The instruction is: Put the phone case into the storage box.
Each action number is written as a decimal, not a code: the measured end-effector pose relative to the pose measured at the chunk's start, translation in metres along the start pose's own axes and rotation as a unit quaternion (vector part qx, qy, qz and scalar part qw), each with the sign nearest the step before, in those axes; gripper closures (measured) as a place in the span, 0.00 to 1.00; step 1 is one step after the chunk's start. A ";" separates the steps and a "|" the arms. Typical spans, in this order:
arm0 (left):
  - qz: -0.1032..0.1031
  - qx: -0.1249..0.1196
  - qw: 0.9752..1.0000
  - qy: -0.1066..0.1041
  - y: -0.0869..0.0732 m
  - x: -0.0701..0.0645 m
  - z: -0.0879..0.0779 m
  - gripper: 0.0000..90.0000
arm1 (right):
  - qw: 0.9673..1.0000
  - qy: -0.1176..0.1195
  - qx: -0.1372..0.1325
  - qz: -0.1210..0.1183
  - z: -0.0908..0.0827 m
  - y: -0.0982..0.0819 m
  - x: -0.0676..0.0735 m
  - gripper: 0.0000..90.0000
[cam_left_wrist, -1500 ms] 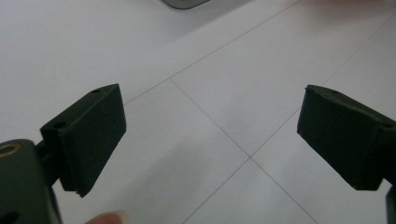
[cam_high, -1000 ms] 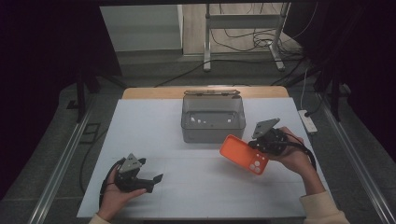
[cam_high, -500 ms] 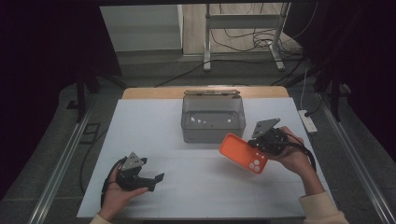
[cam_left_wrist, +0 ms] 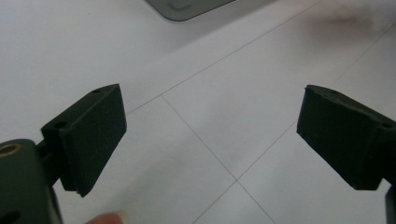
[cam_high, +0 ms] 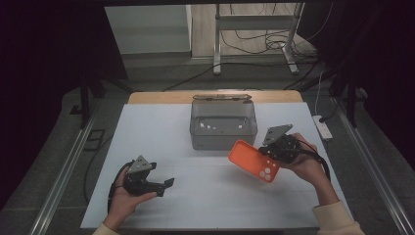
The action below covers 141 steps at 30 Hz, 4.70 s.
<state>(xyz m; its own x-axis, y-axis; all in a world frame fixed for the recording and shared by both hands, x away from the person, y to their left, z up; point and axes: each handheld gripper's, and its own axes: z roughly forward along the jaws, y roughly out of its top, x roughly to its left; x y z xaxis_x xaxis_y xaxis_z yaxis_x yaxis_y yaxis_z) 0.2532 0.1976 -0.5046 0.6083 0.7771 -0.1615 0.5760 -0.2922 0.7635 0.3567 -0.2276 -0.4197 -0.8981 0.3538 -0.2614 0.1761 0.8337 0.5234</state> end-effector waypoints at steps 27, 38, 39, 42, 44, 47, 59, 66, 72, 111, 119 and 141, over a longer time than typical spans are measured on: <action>0.007 -0.003 1.000 -0.022 0.022 -0.009 0.008 0.10 | 1.000 0.003 -0.008 -0.006 -0.002 0.008 0.007 0.99; 0.008 -0.006 1.000 -0.029 0.030 -0.012 0.011 0.10 | 1.000 0.005 -0.005 -0.008 0.000 0.010 0.009 0.99; 0.008 -0.006 1.000 -0.029 0.031 -0.012 0.011 0.10 | 1.000 0.005 -0.005 -0.009 0.000 0.010 0.009 0.99; 0.011 -0.007 0.999 -0.032 0.033 -0.013 0.012 0.10 | 1.000 0.003 -0.007 -0.011 0.000 0.010 0.009 0.99; 0.009 -0.007 0.999 -0.033 0.035 -0.013 0.012 0.10 | 1.000 0.004 -0.007 -0.010 0.000 0.011 0.009 0.99; 0.009 -0.006 0.999 -0.035 0.036 -0.013 0.013 0.10 | 1.000 0.003 -0.006 -0.009 0.001 0.011 0.009 0.99; 0.006 -0.003 0.999 -0.050 0.041 -0.016 0.017 0.10 | 1.000 0.007 -0.002 -0.010 0.004 0.011 0.010 0.99; 0.010 -0.003 0.998 -0.056 0.046 -0.019 0.018 0.10 | 1.000 0.009 -0.003 -0.011 0.006 0.012 0.012 0.99; 0.011 -0.002 0.998 -0.061 0.048 -0.020 0.020 0.10 | 1.000 0.010 -0.003 -0.014 0.007 0.015 0.014 0.99; 0.015 -0.003 0.994 -0.104 0.069 -0.032 0.028 0.13 | 0.999 0.016 -0.008 -0.039 0.017 0.032 0.030 0.99; 0.014 0.000 0.994 -0.111 0.073 -0.034 0.032 0.13 | 0.999 0.017 -0.009 -0.044 0.018 0.036 0.033 0.99; 0.017 0.009 0.993 -0.120 0.083 -0.037 0.039 0.14 | 0.998 0.020 -0.011 -0.052 0.022 0.042 0.037 0.99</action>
<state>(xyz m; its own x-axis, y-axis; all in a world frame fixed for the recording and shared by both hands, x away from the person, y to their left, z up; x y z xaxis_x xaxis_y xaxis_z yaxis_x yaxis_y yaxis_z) 0.3001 0.1226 -0.4597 0.7389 0.6125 -0.2809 0.5605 -0.3273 0.7608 0.3396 -0.1698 -0.4252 -0.9262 0.2484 -0.2837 0.0723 0.8555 0.5128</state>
